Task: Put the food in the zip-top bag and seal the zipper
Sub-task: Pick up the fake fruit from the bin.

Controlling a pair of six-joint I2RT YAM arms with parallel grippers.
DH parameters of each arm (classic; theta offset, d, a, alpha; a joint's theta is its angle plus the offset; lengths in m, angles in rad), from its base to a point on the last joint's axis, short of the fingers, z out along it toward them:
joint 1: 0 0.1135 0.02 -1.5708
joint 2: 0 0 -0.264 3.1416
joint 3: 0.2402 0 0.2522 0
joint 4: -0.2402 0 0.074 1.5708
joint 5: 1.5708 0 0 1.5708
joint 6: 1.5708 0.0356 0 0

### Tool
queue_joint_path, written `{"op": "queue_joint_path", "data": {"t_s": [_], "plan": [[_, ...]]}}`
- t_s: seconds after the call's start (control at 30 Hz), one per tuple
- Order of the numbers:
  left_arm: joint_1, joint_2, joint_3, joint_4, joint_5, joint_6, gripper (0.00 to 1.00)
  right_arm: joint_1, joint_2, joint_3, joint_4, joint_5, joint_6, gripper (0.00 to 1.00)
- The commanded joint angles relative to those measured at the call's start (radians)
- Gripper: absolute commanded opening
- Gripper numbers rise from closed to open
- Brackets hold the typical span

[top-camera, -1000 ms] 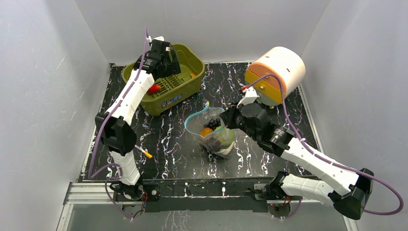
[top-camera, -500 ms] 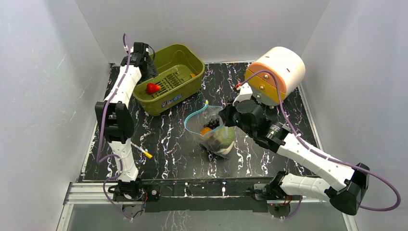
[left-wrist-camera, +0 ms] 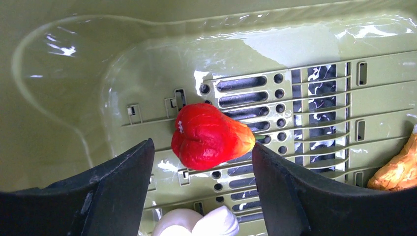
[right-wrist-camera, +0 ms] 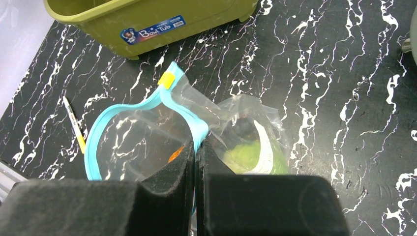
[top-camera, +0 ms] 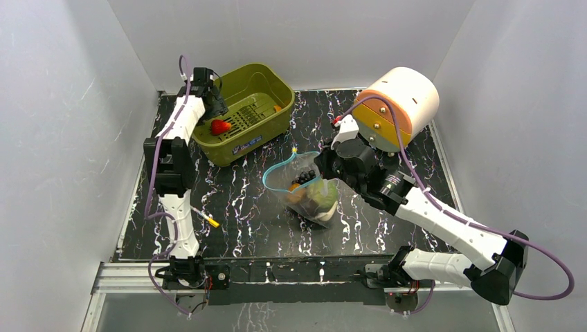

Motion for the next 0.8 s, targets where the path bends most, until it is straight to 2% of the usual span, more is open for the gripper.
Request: {"op": "queue_joint_path", "data": {"t_s": [0.0, 0.13, 0.33, 0.5, 0.77], "plan": [[0.011, 0.009, 0.025, 0.039, 0.049, -0.007, 0.71, -0.003, -0.012, 0.074, 0.024, 0.059, -0.002, 0.0], [0.011, 0.033, 0.024, 0.057, 0.07, -0.02, 0.71, -0.003, -0.022, 0.077, 0.002, 0.082, 0.019, 0.0], [0.014, 0.064, 0.04, 0.06, 0.105, -0.035, 0.63, -0.003, -0.029, 0.067, -0.014, 0.1, 0.032, 0.0], [0.013, 0.059, 0.012, 0.065, 0.127, -0.05, 0.49, -0.003, -0.018, 0.087, -0.019, 0.108, 0.017, 0.0], [0.013, 0.034, 0.006, 0.062, 0.13, -0.034, 0.34, -0.003, -0.032, 0.077, -0.016, 0.114, 0.017, 0.0]]}}
